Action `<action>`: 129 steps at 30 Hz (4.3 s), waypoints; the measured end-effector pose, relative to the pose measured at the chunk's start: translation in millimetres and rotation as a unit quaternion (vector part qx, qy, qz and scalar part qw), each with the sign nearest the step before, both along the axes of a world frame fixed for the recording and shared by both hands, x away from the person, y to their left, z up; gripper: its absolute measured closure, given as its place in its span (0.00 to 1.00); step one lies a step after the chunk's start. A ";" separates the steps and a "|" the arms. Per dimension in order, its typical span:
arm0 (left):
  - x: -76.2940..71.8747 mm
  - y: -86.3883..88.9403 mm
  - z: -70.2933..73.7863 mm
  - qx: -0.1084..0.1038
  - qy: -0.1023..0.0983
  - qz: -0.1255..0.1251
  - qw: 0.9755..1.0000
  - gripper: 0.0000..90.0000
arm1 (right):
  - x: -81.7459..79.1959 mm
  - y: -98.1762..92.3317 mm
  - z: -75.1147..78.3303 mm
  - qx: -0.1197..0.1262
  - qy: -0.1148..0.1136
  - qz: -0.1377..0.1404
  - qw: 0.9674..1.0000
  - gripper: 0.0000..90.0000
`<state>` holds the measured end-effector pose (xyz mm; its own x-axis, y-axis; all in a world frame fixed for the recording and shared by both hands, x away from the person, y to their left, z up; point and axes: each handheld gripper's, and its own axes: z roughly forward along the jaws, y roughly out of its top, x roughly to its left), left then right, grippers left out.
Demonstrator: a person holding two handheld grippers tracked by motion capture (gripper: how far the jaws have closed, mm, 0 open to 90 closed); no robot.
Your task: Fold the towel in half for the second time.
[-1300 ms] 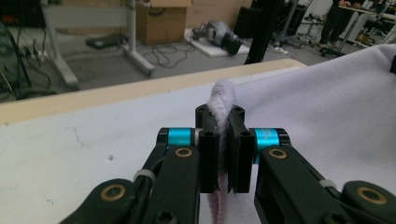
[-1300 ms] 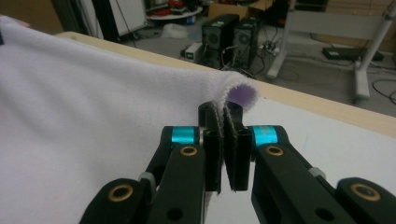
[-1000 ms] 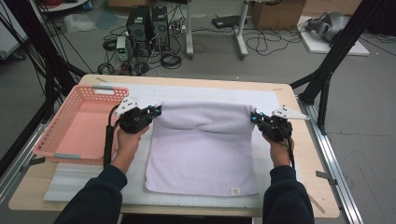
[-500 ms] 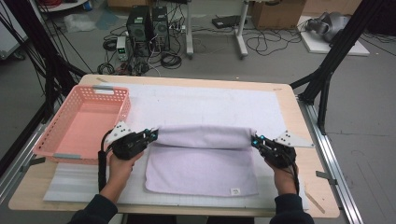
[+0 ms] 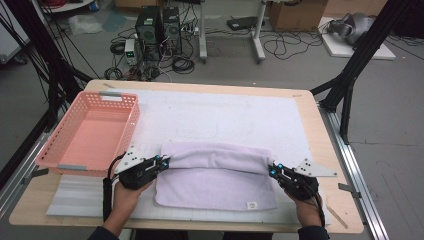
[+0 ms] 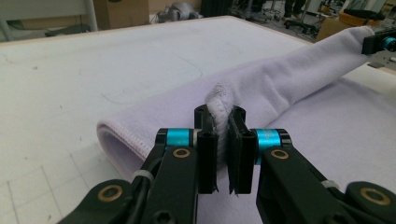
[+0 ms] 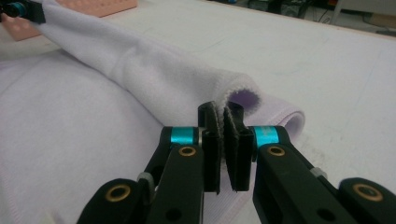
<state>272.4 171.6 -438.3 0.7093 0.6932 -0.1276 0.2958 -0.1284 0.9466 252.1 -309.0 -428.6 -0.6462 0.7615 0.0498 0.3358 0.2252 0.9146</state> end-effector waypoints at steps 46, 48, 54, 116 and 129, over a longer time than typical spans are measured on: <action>22.6 21.6 1.1 -0.028 0.099 0.023 0.994 0.47 | 7.7 -18.7 -3.8 0.022 0.058 -0.068 0.996 0.60; 28.8 19.2 -1.9 -0.009 0.118 0.022 0.993 0.55 | 19.1 -10.4 -8.8 0.013 0.078 -0.058 0.995 0.61; 37.8 9.9 -13.9 0.038 0.156 0.008 0.987 0.94 | 37.7 2.9 -20.5 -0.010 0.130 -0.042 0.991 0.90; 140.3 -18.6 -1.4 0.011 0.157 0.078 0.984 0.59 | 134.2 -5.0 -13.4 0.003 0.133 -0.117 0.984 0.55; 84.2 -15.8 -4.1 0.033 0.132 0.005 0.991 0.57 | 80.7 -1.3 -8.3 -0.031 0.108 -0.072 0.991 0.46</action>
